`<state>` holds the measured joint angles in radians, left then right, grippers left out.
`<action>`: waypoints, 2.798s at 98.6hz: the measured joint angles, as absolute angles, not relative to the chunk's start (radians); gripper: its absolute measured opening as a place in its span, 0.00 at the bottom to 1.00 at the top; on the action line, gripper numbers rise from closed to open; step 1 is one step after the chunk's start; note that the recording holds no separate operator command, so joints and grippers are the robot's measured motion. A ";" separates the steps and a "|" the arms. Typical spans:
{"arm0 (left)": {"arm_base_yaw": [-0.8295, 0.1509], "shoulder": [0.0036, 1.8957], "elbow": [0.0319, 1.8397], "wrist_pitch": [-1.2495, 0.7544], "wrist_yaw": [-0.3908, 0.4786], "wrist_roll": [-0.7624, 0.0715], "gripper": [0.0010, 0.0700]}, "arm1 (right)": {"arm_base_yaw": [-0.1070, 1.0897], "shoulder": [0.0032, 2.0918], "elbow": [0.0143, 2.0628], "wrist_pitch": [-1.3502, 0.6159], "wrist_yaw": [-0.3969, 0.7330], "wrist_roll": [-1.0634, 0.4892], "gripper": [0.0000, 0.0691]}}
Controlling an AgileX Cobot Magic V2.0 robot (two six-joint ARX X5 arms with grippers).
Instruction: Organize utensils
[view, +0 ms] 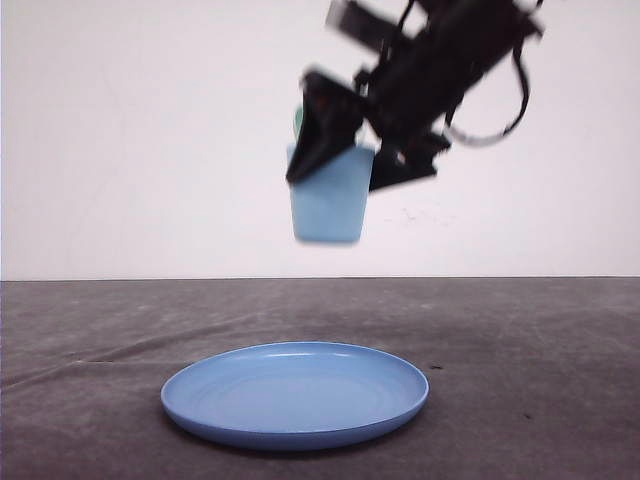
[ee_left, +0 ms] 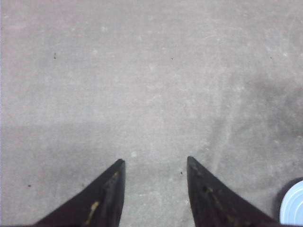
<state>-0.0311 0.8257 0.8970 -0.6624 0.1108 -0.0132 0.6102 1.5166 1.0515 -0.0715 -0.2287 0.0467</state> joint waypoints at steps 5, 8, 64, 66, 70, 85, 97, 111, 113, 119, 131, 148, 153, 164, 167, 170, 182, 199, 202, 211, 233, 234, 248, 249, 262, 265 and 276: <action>-0.031 0.826 0.897 -0.663 0.111 -0.012 0.33 | 0.624 1.469 1.035 -0.086 -0.212 0.043 0.68; -0.031 0.826 0.897 -0.662 0.111 -0.011 0.33 | 0.633 1.439 1.023 -0.095 -0.204 0.041 0.68; -0.031 0.826 0.897 -0.663 0.111 -0.011 0.33 | 0.802 1.102 0.728 -0.114 -0.123 0.050 0.68; -0.031 0.826 0.897 -0.663 0.111 -0.011 0.33 | 0.803 1.105 0.722 -0.115 -0.119 0.051 0.68; -0.031 0.826 0.897 -0.662 0.110 -0.011 0.33 | 0.803 1.111 0.710 -0.110 -0.114 0.052 0.68; -0.031 0.826 0.897 -0.662 0.110 -0.011 0.33 | 0.804 1.142 0.645 -0.023 -0.107 0.056 0.68; -0.031 0.827 0.897 -0.663 0.111 -0.011 0.33 | 0.812 1.186 0.610 0.038 -0.108 0.058 0.68; -0.031 0.827 0.897 -0.662 0.110 -0.011 0.33 | 0.827 1.264 0.605 0.097 -0.110 0.059 0.68; -0.031 0.828 0.897 -0.662 0.111 -0.011 0.33 | 0.830 1.277 0.605 0.112 -0.112 0.060 0.68; -0.031 0.829 0.897 -0.663 0.111 -0.011 0.33 | 0.838 1.318 0.605 0.154 -0.118 0.060 0.68; -0.031 0.830 0.897 -0.663 0.111 -0.011 0.33 | 0.851 1.395 0.605 0.217 -0.128 0.059 0.68; -0.031 0.830 0.897 -0.663 0.110 -0.011 0.33 | 0.852 1.480 0.605 0.316 -0.130 0.056 0.68; -0.031 0.830 0.897 -0.663 0.111 -0.011 0.33 | 0.852 1.496 0.605 0.333 -0.129 0.052 0.68; -0.031 0.830 0.897 -0.662 0.111 -0.011 0.33 | 0.853 1.514 0.605 0.336 -0.131 0.050 0.68; -0.031 0.830 0.897 -0.663 0.111 -0.011 0.33 | 0.853 1.514 0.605 0.335 -0.131 0.049 0.68; -0.031 0.830 0.897 -0.663 0.111 -0.011 0.33 | 0.853 1.514 0.605 0.335 -0.131 0.049 0.68; -0.031 0.830 0.897 -0.662 0.111 -0.011 0.33 | 0.853 1.514 0.605 0.335 -0.133 0.049 0.68; -0.031 0.830 0.897 -0.662 0.111 -0.011 0.33 | 0.854 1.514 0.605 0.332 -0.160 0.049 0.79; -0.031 0.830 0.897 -0.662 0.111 -0.011 0.33 | 0.855 1.514 0.605 0.331 -0.162 0.049 0.84; -0.031 0.830 0.897 -0.663 0.111 -0.011 0.33 | 0.855 1.514 0.605 0.319 -0.162 0.050 0.95; -0.031 0.830 0.897 -0.663 0.111 -0.011 0.33 | 0.841 1.451 0.605 0.162 -0.159 0.059 0.98; -0.031 0.830 0.897 -0.663 0.111 -0.011 0.33 | 0.839 1.445 0.605 0.149 -0.158 0.060 0.98; -0.031 0.830 0.897 -0.663 0.111 -0.011 0.33 | 0.809 1.349 0.614 -0.047 -0.157 0.060 0.98; -0.031 0.830 0.897 -0.663 0.111 -0.011 0.33 | 0.805 1.341 0.615 -0.061 -0.157 0.060 0.98; -0.031 0.830 0.897 -0.662 0.111 -0.011 0.33 | 0.750 1.206 0.625 -0.228 -0.156 0.059 0.98; -0.031 0.830 0.897 -0.663 0.111 -0.011 0.33 | 0.730 1.177 0.632 -0.262 -0.153 0.060 0.98; -0.031 0.830 0.897 -0.663 0.111 -0.011 0.33 | 0.635 1.078 0.670 -0.387 -0.121 0.060 0.98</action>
